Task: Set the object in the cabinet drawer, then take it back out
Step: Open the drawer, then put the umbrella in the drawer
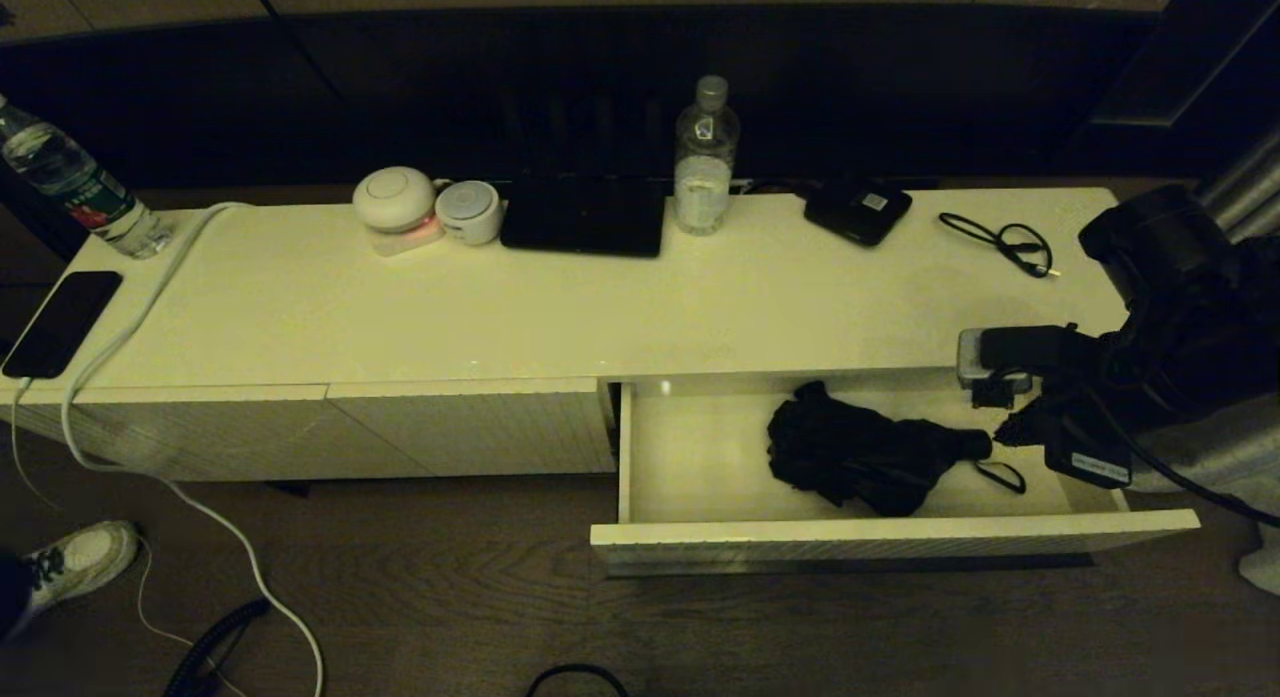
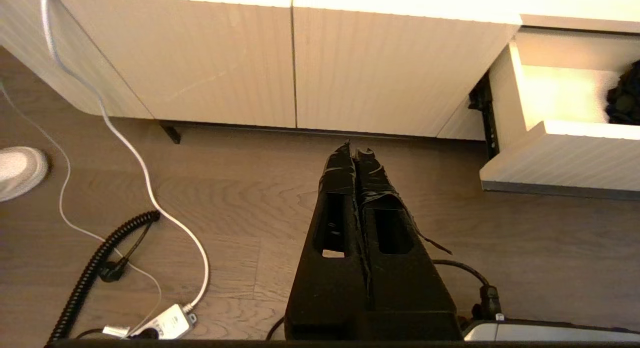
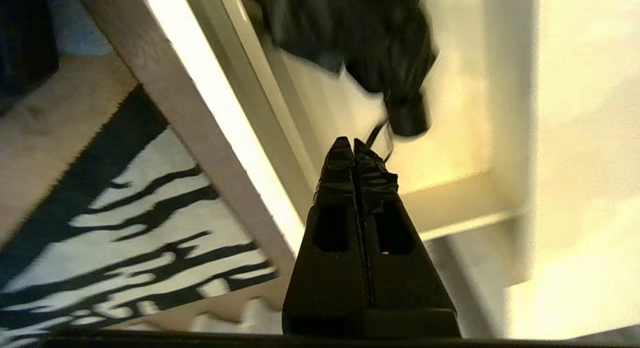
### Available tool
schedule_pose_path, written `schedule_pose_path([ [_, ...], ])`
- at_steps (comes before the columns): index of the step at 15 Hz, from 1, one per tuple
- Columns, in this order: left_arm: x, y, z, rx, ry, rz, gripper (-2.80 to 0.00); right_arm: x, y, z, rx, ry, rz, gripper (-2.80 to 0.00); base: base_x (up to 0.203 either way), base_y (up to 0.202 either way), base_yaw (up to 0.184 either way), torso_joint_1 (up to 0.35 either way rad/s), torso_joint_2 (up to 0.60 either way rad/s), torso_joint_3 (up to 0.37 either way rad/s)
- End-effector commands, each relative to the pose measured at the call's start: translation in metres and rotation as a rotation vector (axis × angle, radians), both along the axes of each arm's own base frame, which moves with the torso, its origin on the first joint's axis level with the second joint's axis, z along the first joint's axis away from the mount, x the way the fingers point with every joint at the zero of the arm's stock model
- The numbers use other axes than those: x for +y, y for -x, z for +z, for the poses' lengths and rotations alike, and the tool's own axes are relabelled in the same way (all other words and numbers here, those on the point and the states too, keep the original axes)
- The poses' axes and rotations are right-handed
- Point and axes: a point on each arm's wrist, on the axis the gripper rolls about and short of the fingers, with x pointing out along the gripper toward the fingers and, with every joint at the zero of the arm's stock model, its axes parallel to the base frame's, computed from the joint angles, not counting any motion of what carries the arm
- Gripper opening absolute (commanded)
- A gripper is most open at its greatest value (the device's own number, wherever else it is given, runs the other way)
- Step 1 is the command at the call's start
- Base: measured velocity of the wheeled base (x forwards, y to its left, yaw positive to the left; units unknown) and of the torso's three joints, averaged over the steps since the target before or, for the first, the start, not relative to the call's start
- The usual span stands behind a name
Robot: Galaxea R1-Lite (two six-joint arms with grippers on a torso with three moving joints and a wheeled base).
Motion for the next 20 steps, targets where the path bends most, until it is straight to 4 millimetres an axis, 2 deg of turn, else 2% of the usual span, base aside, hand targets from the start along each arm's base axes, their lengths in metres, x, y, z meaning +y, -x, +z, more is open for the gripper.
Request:
schedule_pose_path([
  [1,0.0,0.0,0.0,-0.002,0.001,-0.001,-2.8,0.012,0.004,0.008,-0.03,0.018,0.076,-2.8,0.0,0.0,0.0,0.0,0.0,0.0],
  [2,0.0,0.0,0.0,-0.002,0.001,0.001,-2.8,0.015,0.004,0.008,-0.029,0.033,0.115,-2.8,0.0,0.0,0.0,0.0,0.0,0.0],
  [3,0.0,0.0,0.0,-0.002,0.001,0.001,-2.8,0.016,0.004,0.006,-0.017,0.076,0.203,0.0,0.0,0.0,0.0,0.0,0.0,0.0],
  [5,0.0,0.0,0.0,0.0,0.001,0.001,-2.8,0.017,0.004,0.002,0.078,0.11,0.273,0.0,0.0,0.0,0.0,0.0,0.0,0.0],
  [9,0.0,0.0,0.0,-0.002,0.001,0.001,-2.8,0.02,-0.005,-0.008,0.131,0.115,0.297,0.0,0.0,0.0,0.0,0.0,0.0,0.0],
  [13,0.0,0.0,0.0,-0.002,0.001,-0.001,-2.8,0.021,-0.025,-0.031,0.188,0.081,0.312,0.0,0.0,0.0,0.0,0.0,0.0,0.0],
  [15,0.0,0.0,0.0,-0.002,0.001,0.001,-2.8,0.016,-0.038,-0.04,0.2,0.07,0.29,0.0,0.0,0.0,0.0,0.0,0.0,0.0],
  [20,0.0,0.0,0.0,-0.002,0.001,0.001,-2.8,0.007,-0.061,-0.043,0.188,0.054,0.26,0.0,0.0,0.0,0.0,0.0,0.0,0.0],
])
